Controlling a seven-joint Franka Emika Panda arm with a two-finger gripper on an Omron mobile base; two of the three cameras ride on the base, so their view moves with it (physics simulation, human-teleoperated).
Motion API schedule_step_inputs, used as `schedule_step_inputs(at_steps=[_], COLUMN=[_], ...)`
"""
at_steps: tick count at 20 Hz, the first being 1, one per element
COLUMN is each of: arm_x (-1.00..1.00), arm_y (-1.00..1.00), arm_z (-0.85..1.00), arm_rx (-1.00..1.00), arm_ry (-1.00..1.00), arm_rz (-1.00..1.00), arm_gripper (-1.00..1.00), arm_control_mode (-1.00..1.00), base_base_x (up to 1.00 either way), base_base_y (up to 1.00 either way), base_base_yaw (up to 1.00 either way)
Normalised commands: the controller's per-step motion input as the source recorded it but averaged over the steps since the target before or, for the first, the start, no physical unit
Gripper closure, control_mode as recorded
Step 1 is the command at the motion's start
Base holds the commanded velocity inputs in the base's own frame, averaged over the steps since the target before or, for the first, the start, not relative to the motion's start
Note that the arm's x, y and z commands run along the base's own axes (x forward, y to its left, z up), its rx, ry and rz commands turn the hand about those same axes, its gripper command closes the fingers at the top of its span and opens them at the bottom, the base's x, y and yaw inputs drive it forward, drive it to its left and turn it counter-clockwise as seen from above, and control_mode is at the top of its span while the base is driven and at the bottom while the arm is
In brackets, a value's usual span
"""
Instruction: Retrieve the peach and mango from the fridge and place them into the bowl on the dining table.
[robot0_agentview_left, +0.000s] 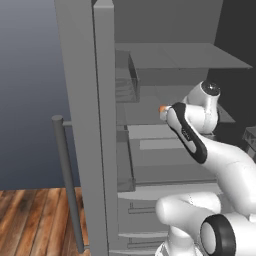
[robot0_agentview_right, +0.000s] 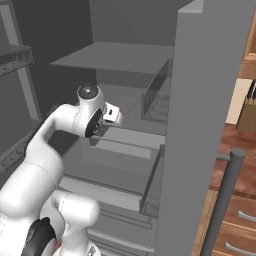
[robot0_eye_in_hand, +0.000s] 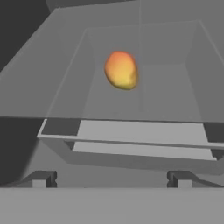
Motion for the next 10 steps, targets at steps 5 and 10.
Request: schedule_step_inputs(at_steps=[5, 10], arm_x=[0.39, 0.33], arm_y=[-0.17, -0.11], arm_z=[0.00, 0.00], arm_rx=[0.00, 0.00], arm_ry=[0.00, 0.00], arm_rz=[0.00, 0.00], arm_gripper=[-1.00, -1.00], arm_control_mode=[-1.00, -1.00], base_base_x=[0.00, 0.00], base_base_y=[0.00, 0.00], base_base_yaw=[0.00, 0.00])
